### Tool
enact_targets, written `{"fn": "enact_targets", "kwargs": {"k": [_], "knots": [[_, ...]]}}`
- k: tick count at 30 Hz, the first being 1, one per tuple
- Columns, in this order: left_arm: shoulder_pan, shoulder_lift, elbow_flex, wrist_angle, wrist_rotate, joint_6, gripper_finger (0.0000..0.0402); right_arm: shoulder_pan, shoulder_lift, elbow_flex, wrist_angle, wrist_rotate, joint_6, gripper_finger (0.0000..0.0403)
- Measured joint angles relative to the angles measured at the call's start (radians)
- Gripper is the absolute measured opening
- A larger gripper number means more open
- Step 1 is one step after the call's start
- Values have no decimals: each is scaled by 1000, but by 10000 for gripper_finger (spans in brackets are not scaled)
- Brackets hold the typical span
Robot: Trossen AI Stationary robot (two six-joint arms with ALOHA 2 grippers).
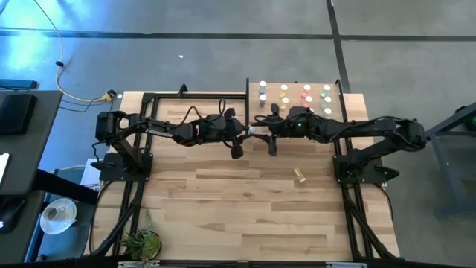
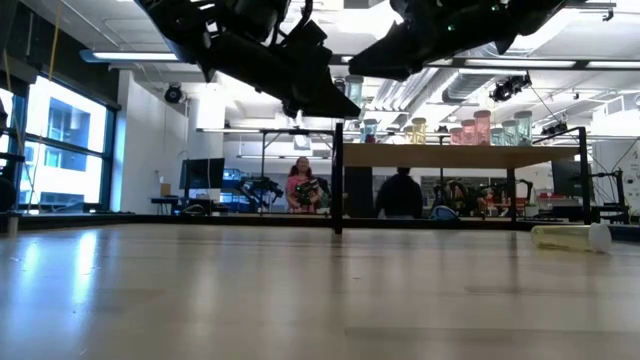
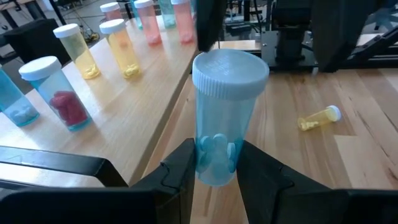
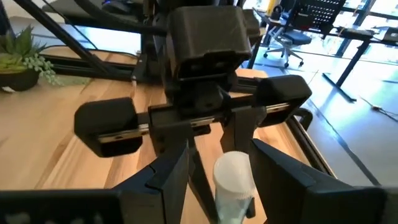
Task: Pick and place medicine bottles onto shelf by color
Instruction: Put the blue medicine bottle aligned with the other blue medicine bottle on the shelf
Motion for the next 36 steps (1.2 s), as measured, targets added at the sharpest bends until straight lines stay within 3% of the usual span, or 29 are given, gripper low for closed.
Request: {"fn": "enact_targets", "kwargs": {"k": [4, 30, 36], "knots": [[-1, 0, 0, 0, 3, 0, 90, 0, 2, 0, -4, 41, -18, 161], [-32, 0, 1, 37, -50, 0, 90, 0, 2, 0, -21, 40, -18, 161], [-32, 0, 1, 38, -50, 0, 90, 0, 2, 0, -28, 40, -15, 136]]}}
